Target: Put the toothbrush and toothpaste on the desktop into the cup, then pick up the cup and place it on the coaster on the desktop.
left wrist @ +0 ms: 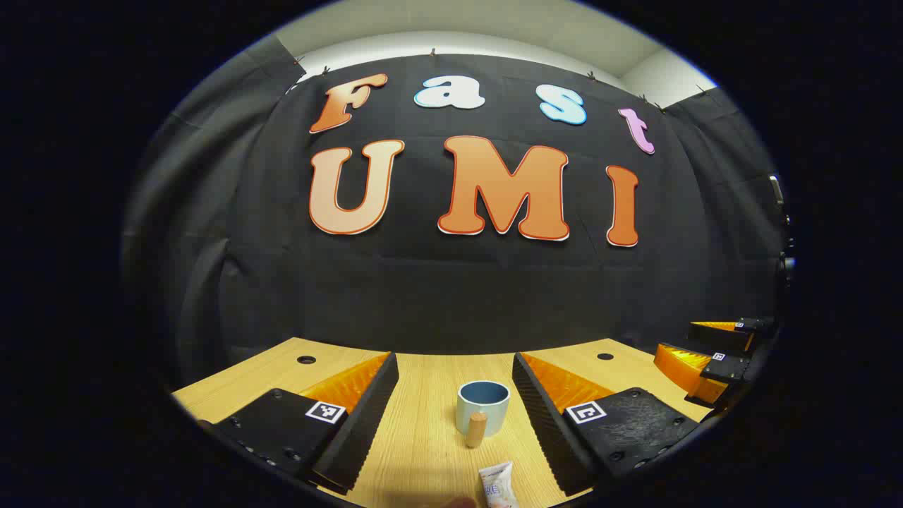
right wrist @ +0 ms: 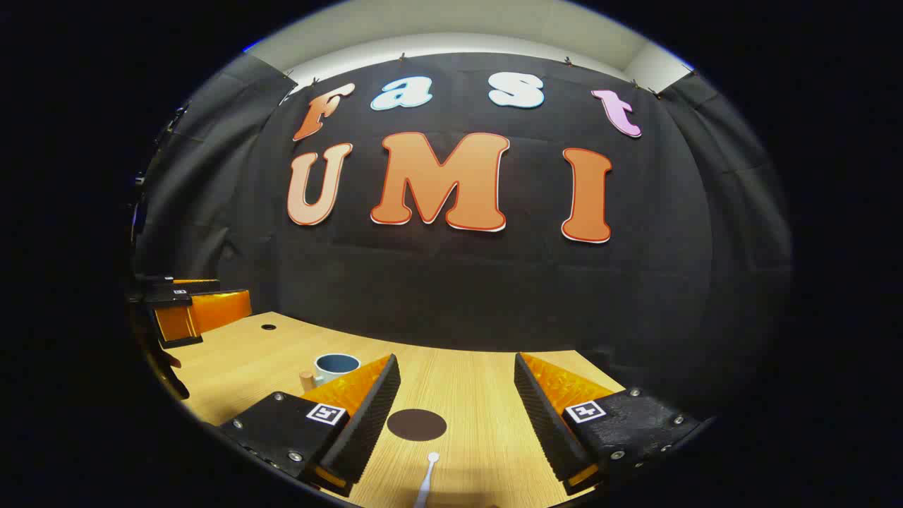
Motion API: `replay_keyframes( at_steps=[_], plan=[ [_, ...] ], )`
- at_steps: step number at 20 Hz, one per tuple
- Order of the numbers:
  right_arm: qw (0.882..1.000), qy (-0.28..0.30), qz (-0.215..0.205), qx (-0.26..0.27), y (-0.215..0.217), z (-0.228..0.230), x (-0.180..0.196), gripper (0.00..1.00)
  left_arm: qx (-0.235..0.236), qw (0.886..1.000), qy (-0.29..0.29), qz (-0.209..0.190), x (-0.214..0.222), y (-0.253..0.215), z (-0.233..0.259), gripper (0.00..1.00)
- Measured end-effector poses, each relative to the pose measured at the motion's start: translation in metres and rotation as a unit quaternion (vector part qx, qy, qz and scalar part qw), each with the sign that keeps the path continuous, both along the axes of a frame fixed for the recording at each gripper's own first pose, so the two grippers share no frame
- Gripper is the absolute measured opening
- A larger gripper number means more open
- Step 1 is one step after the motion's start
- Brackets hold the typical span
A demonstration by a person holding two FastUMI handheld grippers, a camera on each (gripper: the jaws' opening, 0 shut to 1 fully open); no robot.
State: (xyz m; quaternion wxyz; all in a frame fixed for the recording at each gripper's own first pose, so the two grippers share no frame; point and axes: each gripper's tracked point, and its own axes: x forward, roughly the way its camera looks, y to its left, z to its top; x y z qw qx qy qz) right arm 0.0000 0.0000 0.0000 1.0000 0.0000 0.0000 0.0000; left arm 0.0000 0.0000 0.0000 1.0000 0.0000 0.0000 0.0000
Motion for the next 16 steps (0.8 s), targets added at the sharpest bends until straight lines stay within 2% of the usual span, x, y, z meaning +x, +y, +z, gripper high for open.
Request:
replay_keyframes(
  at_steps=[4,5,6,8,16],
  plan=[
    [1.000,-0.001,0.010,0.009,0.000,0.003,0.004,0.97,0.003,1.000,0.000,-0.002,0.005,-0.006,0.002,1.00],
    [1.000,-0.001,0.011,0.011,-0.001,0.004,0.003,0.97,0.002,1.000,0.002,-0.004,0.006,-0.008,0.000,0.98],
    [1.000,-0.001,0.013,0.013,-0.002,0.004,0.004,0.97,0.001,1.000,0.004,-0.005,0.006,-0.010,-0.001,1.00],
    [1.000,0.000,0.016,0.011,-0.001,0.003,0.005,0.97,-0.004,1.000,0.012,-0.005,0.007,-0.012,-0.006,0.97],
    [0.999,0.018,0.042,0.009,0.010,-0.004,0.004,0.97,-0.003,0.999,0.039,-0.008,0.012,-0.020,-0.016,0.97]
  ],
)
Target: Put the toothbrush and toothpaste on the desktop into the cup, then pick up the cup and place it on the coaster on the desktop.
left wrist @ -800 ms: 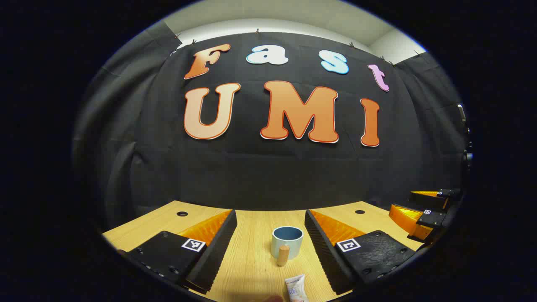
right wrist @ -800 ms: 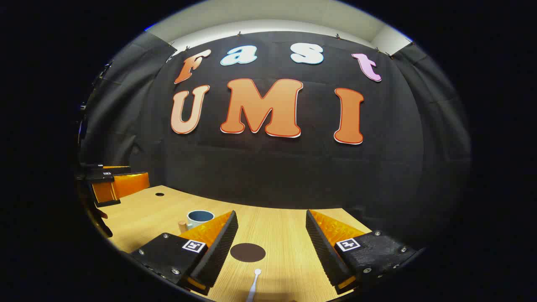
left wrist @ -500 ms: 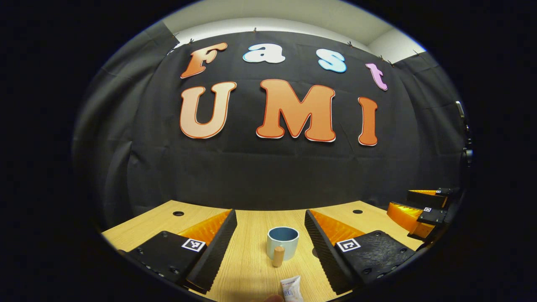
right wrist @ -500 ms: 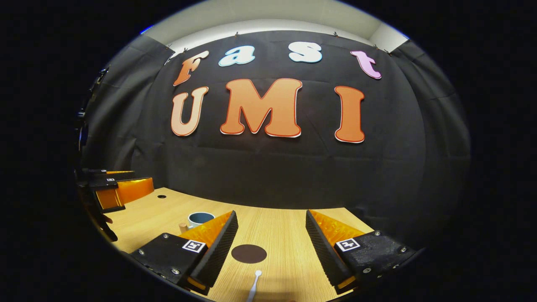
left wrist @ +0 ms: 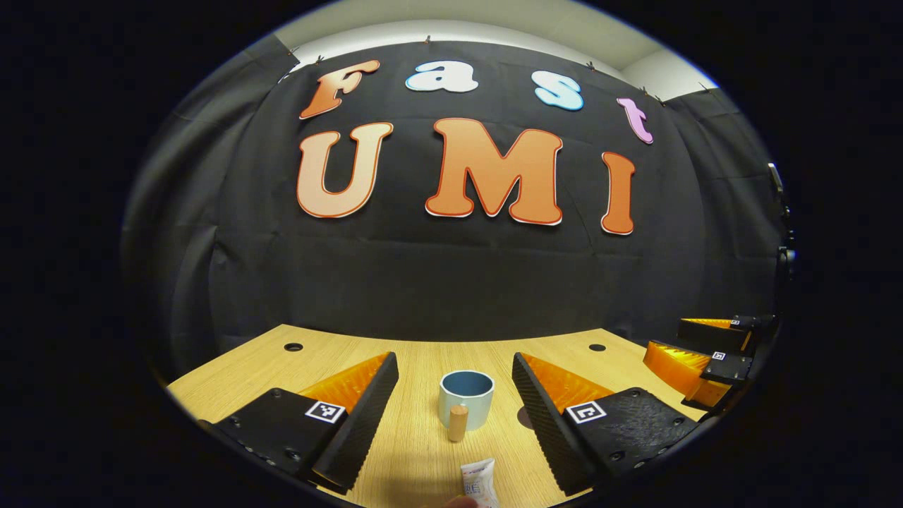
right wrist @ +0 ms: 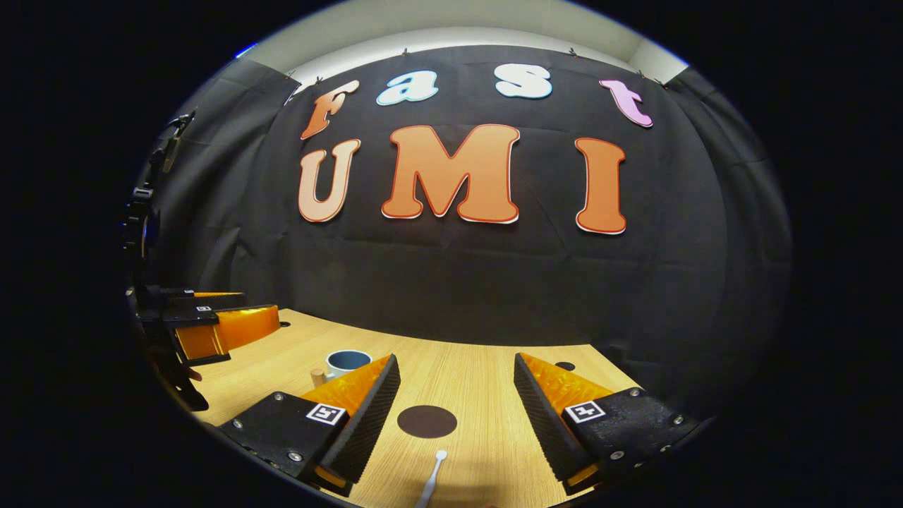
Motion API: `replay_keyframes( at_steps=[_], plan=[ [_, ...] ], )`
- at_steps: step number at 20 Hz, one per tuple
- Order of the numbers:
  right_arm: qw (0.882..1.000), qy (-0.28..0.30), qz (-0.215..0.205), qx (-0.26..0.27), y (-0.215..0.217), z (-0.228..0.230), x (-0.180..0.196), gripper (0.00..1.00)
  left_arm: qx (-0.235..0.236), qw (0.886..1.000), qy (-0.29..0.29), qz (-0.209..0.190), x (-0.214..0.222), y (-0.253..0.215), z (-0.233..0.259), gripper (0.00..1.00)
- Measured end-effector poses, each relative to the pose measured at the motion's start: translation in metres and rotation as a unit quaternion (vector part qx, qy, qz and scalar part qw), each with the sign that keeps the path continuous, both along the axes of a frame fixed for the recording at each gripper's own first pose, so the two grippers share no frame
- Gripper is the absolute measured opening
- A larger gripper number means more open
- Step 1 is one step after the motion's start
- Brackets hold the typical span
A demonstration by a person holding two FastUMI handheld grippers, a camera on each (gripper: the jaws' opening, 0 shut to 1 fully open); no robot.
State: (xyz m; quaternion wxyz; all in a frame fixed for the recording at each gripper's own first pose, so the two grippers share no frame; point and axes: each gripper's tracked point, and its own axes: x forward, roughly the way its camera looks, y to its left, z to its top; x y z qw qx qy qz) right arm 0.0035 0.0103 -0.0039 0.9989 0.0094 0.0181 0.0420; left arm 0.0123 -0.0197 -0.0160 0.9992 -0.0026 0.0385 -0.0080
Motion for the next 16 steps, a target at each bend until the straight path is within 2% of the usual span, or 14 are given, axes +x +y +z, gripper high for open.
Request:
replay_keyframes(
  at_steps=[2,4,9,14,16],
  plan=[
    [1.000,0.015,0.016,0.006,0.006,-0.005,0.001,0.97,0.004,1.000,0.009,0.003,0.001,0.000,-0.003,0.97],
    [0.998,0.035,0.049,0.023,0.017,-0.009,0.000,0.97,0.016,0.999,0.033,0.009,0.000,0.001,-0.012,0.97],
    [0.994,0.090,0.057,0.025,0.010,-0.027,0.003,0.97,0.034,0.996,0.083,0.015,-0.001,-0.001,-0.026,0.98],
    [0.984,0.158,0.079,0.021,0.011,-0.051,-0.004,0.97,0.045,0.990,0.133,0.015,-0.002,-0.005,-0.042,0.98],
    [0.975,0.200,0.090,0.023,0.013,-0.067,-0.009,0.96,0.053,0.986,0.158,0.014,-0.005,-0.007,-0.050,0.97]
  ],
)
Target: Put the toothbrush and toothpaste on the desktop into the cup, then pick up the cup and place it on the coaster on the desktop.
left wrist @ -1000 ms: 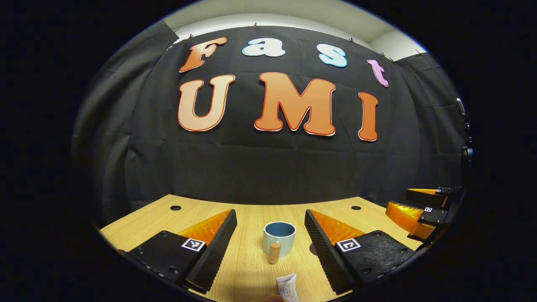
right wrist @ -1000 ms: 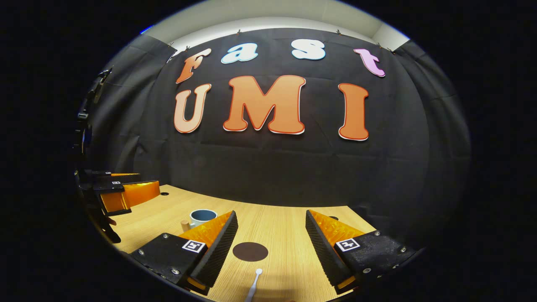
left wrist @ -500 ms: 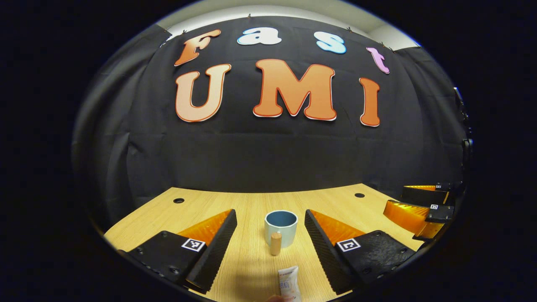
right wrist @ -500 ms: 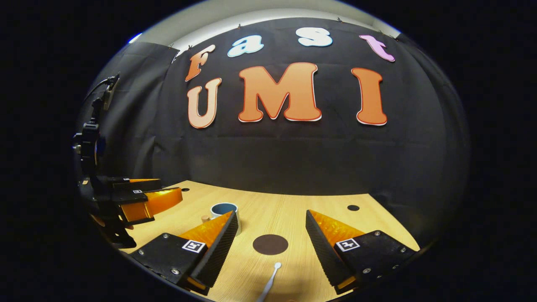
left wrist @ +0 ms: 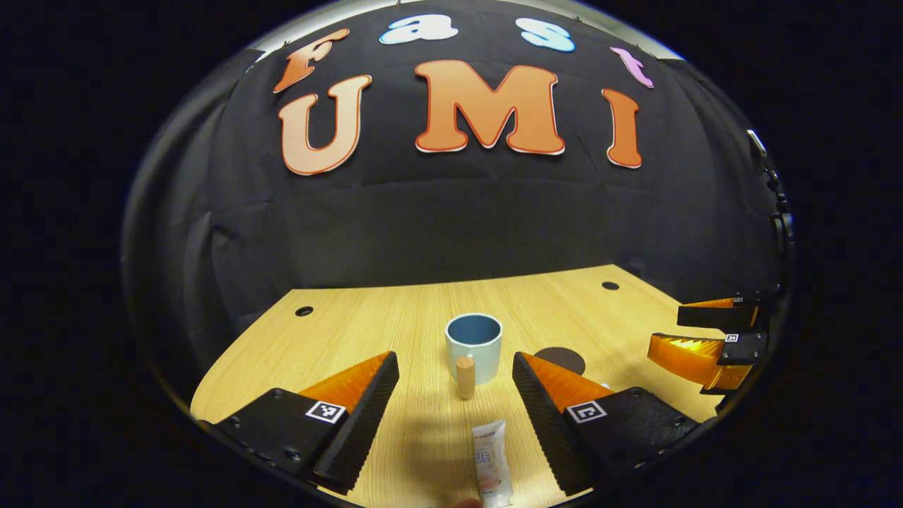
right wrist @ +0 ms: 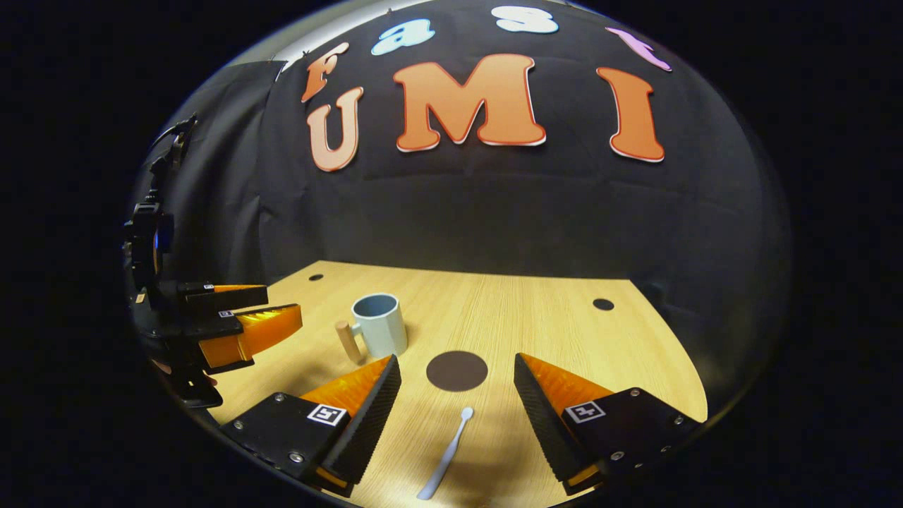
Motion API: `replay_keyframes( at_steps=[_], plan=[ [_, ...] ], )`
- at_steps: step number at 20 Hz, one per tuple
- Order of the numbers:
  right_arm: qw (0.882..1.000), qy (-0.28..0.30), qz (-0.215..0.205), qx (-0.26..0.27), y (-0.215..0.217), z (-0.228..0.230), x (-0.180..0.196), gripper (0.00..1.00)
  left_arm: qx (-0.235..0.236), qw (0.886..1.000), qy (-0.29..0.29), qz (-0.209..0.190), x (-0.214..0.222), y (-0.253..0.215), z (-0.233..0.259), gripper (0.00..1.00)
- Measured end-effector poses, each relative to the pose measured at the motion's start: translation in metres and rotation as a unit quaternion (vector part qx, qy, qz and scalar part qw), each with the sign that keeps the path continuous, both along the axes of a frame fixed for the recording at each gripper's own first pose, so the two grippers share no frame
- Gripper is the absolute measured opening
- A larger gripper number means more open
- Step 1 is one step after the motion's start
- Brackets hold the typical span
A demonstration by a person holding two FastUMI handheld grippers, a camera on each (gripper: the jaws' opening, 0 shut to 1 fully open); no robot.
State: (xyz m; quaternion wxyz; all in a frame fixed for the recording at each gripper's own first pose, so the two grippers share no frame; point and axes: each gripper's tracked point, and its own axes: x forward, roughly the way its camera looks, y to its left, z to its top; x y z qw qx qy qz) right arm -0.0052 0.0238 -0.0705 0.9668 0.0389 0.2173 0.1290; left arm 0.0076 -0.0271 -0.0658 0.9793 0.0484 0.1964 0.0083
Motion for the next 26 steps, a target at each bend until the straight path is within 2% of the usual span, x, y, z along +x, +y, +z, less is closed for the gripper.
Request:
replay_keyframes(
  at_steps=[5,8,11,17,21,22,24,25,26],
  plan=[
    [0.997,0.069,0.012,0.013,0.009,-0.021,-0.003,0.95,-0.012,0.999,0.047,-0.018,-0.001,-0.008,-0.024,0.97],
    [0.995,0.096,0.011,-0.003,0.005,-0.034,-0.005,0.95,-0.027,0.993,0.113,-0.034,-0.009,-0.018,-0.056,0.97],
    [0.989,0.144,0.023,-0.011,0.005,-0.047,-0.012,0.89,-0.029,0.985,0.170,-0.024,-0.006,-0.015,-0.082,0.98],
    [0.970,0.235,0.048,-0.022,0.014,-0.092,-0.028,0.79,-0.048,0.964,0.262,-0.009,-0.009,-0.013,-0.089,0.98],
    [0.958,0.283,0.043,-0.012,0.019,-0.106,-0.029,0.69,-0.050,0.952,0.302,-0.013,-0.015,-0.016,-0.096,0.96],
    [0.955,0.295,0.040,-0.009,0.019,-0.108,-0.031,0.63,-0.054,0.948,0.315,-0.015,-0.018,-0.016,-0.098,0.96],
    [0.949,0.314,0.040,-0.008,0.021,-0.117,-0.034,0.62,-0.062,0.939,0.338,-0.015,-0.019,-0.015,-0.098,0.96],
    [0.946,0.321,0.043,-0.012,0.023,-0.122,-0.037,0.59,-0.072,0.934,0.351,-0.014,-0.019,-0.016,-0.098,0.95],
    [0.945,0.324,0.043,-0.016,0.024,-0.127,-0.037,0.57,-0.080,0.927,0.367,-0.016,-0.023,-0.021,-0.103,0.89]
  ],
)
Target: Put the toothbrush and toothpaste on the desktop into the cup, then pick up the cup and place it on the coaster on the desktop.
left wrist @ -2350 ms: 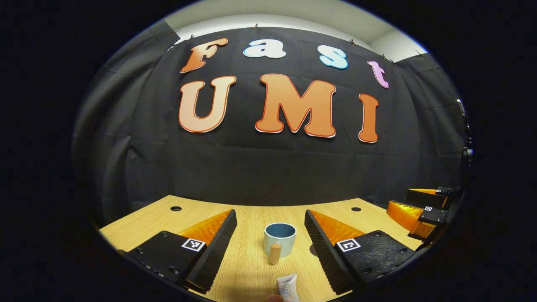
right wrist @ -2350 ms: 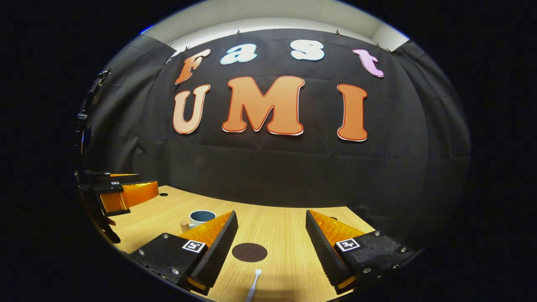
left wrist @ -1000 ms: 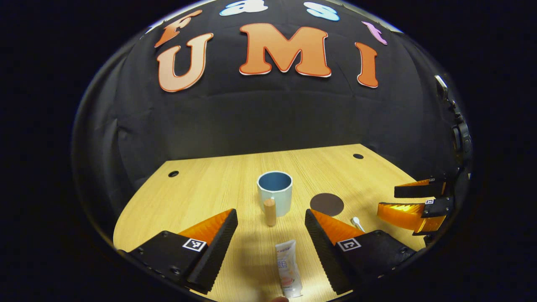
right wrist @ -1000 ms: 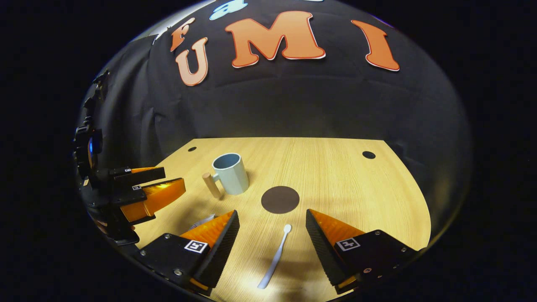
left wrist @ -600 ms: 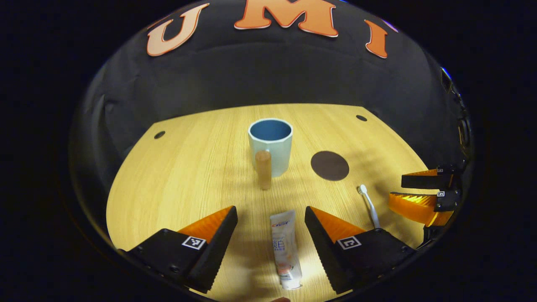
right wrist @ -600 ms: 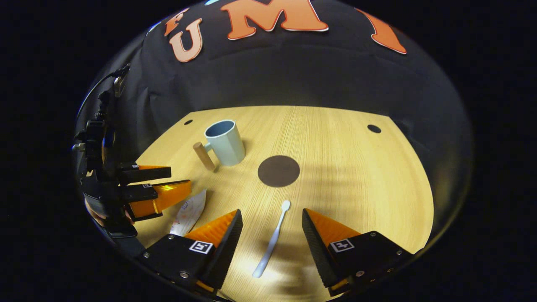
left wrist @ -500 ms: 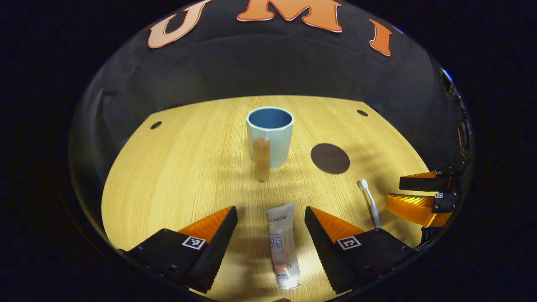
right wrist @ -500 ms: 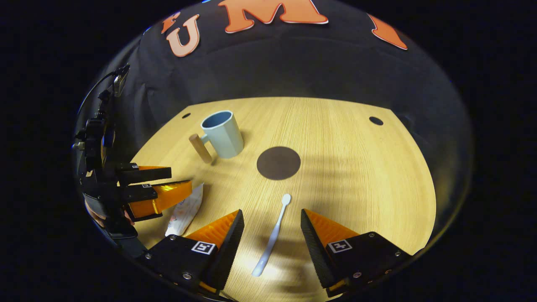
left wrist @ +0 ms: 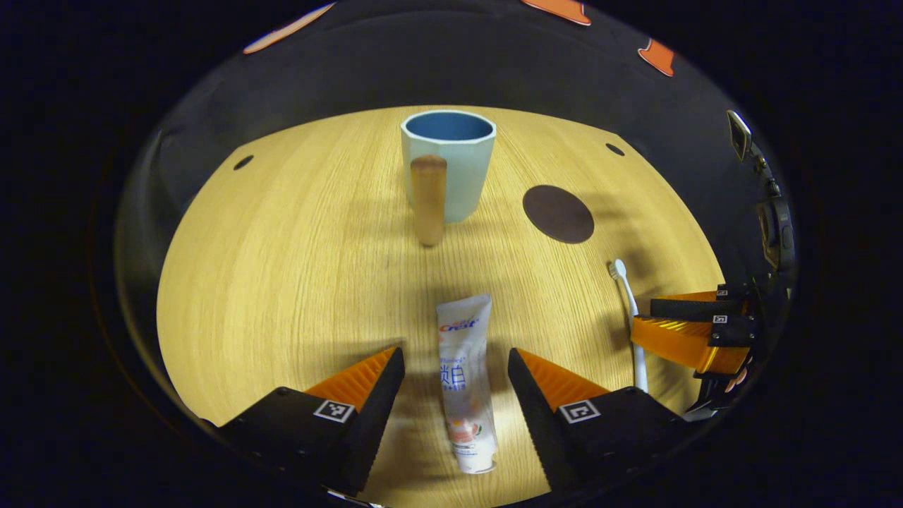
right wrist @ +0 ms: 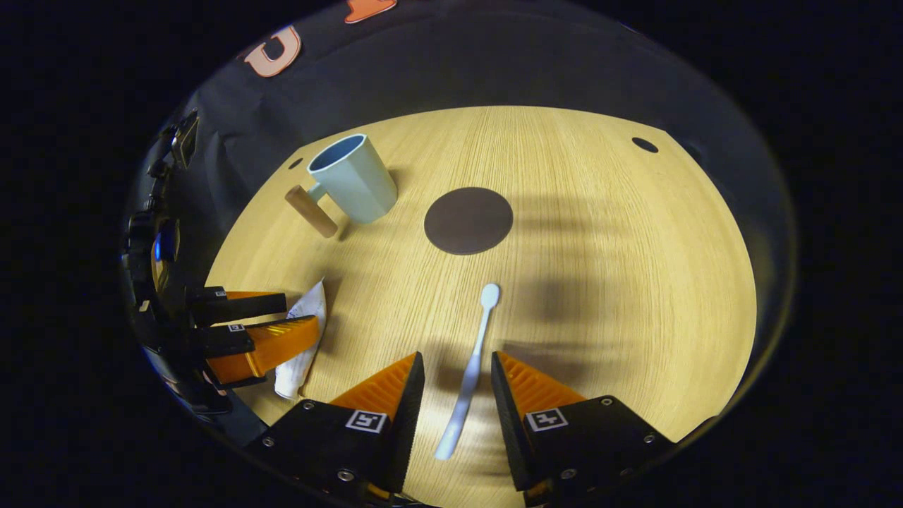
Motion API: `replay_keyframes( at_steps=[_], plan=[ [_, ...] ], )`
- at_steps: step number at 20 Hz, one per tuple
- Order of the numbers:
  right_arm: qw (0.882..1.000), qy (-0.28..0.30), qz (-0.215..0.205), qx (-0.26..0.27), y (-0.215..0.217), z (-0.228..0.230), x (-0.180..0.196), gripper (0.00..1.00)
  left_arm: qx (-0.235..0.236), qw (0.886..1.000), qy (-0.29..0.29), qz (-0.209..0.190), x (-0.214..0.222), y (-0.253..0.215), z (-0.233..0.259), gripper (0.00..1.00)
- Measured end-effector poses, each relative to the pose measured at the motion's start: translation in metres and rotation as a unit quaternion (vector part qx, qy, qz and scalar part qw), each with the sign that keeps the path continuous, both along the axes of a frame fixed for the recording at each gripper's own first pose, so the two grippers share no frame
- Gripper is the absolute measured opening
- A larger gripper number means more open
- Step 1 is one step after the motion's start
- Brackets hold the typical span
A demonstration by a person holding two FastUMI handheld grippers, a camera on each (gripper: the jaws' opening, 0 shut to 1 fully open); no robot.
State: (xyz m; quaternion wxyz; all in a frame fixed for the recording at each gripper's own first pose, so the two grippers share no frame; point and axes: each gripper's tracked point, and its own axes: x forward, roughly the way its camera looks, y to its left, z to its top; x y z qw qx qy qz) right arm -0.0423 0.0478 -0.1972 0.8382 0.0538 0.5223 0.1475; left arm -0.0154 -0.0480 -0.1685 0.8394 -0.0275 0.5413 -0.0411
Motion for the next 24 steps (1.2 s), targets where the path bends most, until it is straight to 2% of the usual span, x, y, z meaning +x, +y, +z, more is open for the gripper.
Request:
replay_keyframes(
  at_steps=[2,4,5,6,7,8,9,11,12,13,14,16,20,21,24],
  plan=[
    [1.000,0.008,0.001,-0.008,0.002,-0.009,-0.002,0.56,-0.002,1.000,0.026,0.009,-0.003,-0.001,0.000,0.87],
    [1.000,0.013,0.000,-0.012,0.004,-0.013,-0.003,0.52,0.003,1.000,0.028,0.012,0.008,0.004,0.012,0.74],
    [1.000,0.011,-0.004,-0.018,0.003,-0.015,0.000,0.45,0.007,0.999,0.036,0.017,0.008,0.008,0.018,0.70],
    [1.000,0.009,-0.011,-0.019,0.001,-0.014,0.003,0.39,0.008,0.999,0.038,0.020,0.007,0.007,0.019,0.56],
    [1.000,0.011,-0.017,-0.019,-0.003,-0.014,0.003,0.28,0.007,0.999,0.047,0.025,0.006,0.007,0.023,0.52],
    [1.000,0.007,-0.024,-0.016,-0.006,-0.013,0.007,0.22,0.006,0.999,0.046,0.025,0.005,0.003,0.019,0.41],
    [1.000,0.005,-0.029,-0.008,-0.005,-0.012,0.007,0.14,-0.004,0.999,0.046,0.025,0.004,0.001,0.018,0.41],
    [0.999,0.001,-0.038,0.014,-0.007,-0.008,0.008,0.09,-0.016,0.999,0.039,0.033,0.004,-0.004,0.024,0.21],
    [0.999,-0.002,-0.041,0.024,-0.006,-0.007,0.008,0.08,-0.025,0.998,0.037,0.033,0.003,-0.007,0.023,0.18],
    [0.999,-0.004,-0.042,0.034,-0.006,-0.006,0.008,0.07,-0.032,0.998,0.033,0.036,0.005,-0.007,0.022,0.18],
    [0.998,-0.010,-0.044,0.042,-0.007,-0.003,0.010,0.06,-0.036,0.998,0.028,0.038,0.004,-0.007,0.024,0.13],
    [0.997,-0.030,-0.045,0.051,-0.007,0.005,0.013,0.06,-0.043,0.998,0.013,0.037,0.005,-0.006,0.028,0.13],
    [0.994,-0.074,-0.045,0.063,-0.009,0.025,0.021,0.06,-0.048,0.997,-0.051,0.031,0.018,-0.002,0.049,0.13],
    [0.994,-0.089,-0.046,0.052,-0.013,0.028,0.022,0.06,-0.048,0.996,-0.066,0.027,0.022,-0.002,0.053,0.13],
    [0.989,-0.131,-0.030,0.053,-0.007,0.042,0.022,0.06,-0.053,0.992,-0.112,0.026,0.035,-0.001,0.057,0.13]
  ],
)
